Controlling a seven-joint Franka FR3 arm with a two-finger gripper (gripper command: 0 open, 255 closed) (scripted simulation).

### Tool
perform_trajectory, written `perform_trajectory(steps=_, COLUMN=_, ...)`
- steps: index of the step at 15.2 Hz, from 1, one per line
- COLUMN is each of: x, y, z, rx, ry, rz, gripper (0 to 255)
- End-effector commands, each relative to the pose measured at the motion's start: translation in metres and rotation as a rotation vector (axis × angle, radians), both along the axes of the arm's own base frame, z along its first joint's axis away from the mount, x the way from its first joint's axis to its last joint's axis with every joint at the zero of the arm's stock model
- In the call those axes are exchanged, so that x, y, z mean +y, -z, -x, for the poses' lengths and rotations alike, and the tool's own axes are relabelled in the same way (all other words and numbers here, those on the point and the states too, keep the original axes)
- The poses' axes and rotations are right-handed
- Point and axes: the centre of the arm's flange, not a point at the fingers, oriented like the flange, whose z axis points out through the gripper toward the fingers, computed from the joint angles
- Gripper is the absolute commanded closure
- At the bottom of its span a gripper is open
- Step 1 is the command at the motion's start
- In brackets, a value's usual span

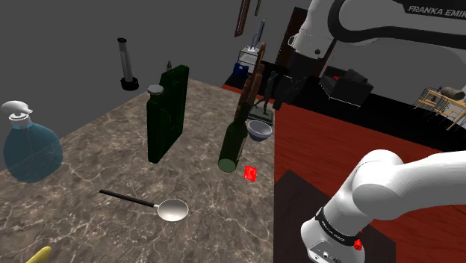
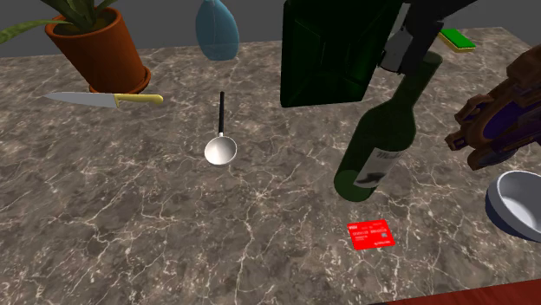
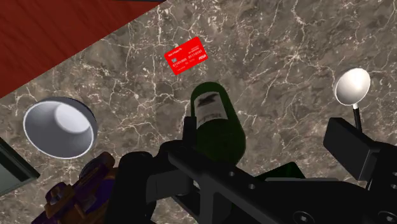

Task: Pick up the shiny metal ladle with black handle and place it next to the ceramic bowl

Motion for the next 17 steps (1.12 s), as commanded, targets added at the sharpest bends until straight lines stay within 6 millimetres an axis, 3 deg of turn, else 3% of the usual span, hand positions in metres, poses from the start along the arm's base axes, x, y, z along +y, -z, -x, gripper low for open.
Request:
perform_trajectory(steps=1, x=0.000, y=0.000, z=0.000, rx=0.000, ry=0.000, rz=0.000, gripper=0)
perform_trajectory(steps=17, x=0.129, y=0.135, z=-0.087, rx=-0.025, ry=-0.191, rz=-0.033, gripper=0)
